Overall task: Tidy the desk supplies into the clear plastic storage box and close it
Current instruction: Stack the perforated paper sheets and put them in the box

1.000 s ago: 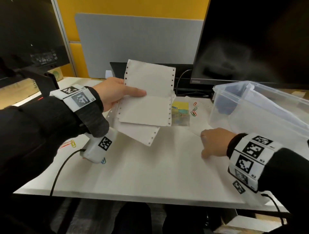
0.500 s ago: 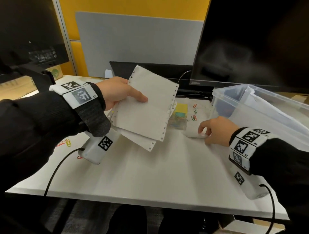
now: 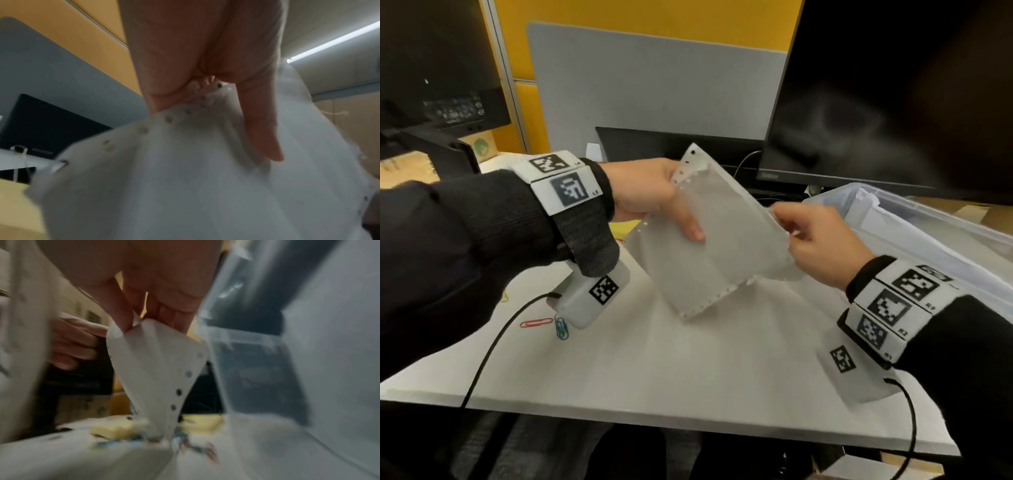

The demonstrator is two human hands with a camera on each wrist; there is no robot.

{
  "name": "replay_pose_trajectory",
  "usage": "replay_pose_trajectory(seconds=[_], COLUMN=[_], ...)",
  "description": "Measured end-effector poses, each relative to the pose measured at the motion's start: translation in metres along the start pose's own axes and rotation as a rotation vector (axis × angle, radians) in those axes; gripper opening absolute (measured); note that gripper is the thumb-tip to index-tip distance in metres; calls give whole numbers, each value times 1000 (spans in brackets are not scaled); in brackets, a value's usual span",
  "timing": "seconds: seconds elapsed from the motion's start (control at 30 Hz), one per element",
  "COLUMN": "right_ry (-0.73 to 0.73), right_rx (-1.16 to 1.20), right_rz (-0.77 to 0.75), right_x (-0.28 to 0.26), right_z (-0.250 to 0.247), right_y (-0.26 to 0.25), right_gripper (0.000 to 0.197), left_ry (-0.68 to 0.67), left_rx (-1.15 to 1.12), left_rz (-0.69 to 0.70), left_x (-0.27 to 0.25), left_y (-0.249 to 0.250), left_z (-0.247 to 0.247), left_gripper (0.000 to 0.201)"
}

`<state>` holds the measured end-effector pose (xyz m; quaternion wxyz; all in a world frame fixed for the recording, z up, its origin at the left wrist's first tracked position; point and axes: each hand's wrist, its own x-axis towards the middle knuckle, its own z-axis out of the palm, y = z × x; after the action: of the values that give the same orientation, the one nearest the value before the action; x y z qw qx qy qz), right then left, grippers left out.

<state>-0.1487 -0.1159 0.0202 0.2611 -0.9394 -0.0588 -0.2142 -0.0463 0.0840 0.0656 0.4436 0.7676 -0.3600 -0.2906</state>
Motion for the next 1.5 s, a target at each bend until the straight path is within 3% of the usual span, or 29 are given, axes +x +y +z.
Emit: replay_pose_trajectory(seconds=[0.07, 0.13, 0.23, 0.3, 0.4, 0.47, 0.57, 0.67, 0.77, 0.87, 0.93, 1.03, 1.13, 1.27, 1.4, 1.5], right_ry=[-32, -29, 145, 303, 354, 271, 201, 307, 362, 266, 144, -15, -53, 31, 10, 4], right_rx=[39, 42, 89, 172, 295, 384, 333, 352, 282, 76, -14, -148, -292, -278, -255, -213], right_rz=[-101, -170, -182, -128, -57, -76, -170, -214, -205, -138, -84, -43, -4, -1, 40, 48], right_x=[7, 18, 30, 31, 22, 15, 16, 22, 27, 26, 25, 28, 35, 43, 44, 44], right_z=[-3, -6, -15, -23, -28, -22, -4, 10, 18, 24, 31, 45, 50, 53, 60, 62], right_y=[-21, -37, -46, -45, -42, -46, -52, -56, -55, -51, -44, -25, -15, -14, -14, -16], right_gripper=[20, 18, 18, 23, 27, 32, 46, 52, 72, 93, 92, 68, 51, 46, 47, 50], left_ry=[60, 168, 284, 223, 160, 81, -53, 66, 269, 488, 580, 640, 640, 533, 533, 451], left_rx=[108, 197, 123, -56, -297, -364, -382, -384, -191, 104, 194, 201, 424, 727, 701, 678], left_rz=[20, 43, 42, 32, -73, -70, 13, 12, -64, -179, -254, -343, -428, -553, -650, -745], left_x=[6, 14, 20, 18, 8, 4, 6, 12, 8, -6, -14, -20, -17, -8, 4, 12], left_y=[1, 3, 4, 3, 4, 4, 6, 5, 2, -17, -37, -70, -104, -137, -144, -143], left_z=[6, 10, 4, -7, -22, -27, -23, -26, -40, -72, -93, -114, -124, -126, -131, -128], left_gripper=[55, 45, 47, 56, 16, 29, 23, 45, 30, 19, 15, 10, 16, 25, 46, 62])
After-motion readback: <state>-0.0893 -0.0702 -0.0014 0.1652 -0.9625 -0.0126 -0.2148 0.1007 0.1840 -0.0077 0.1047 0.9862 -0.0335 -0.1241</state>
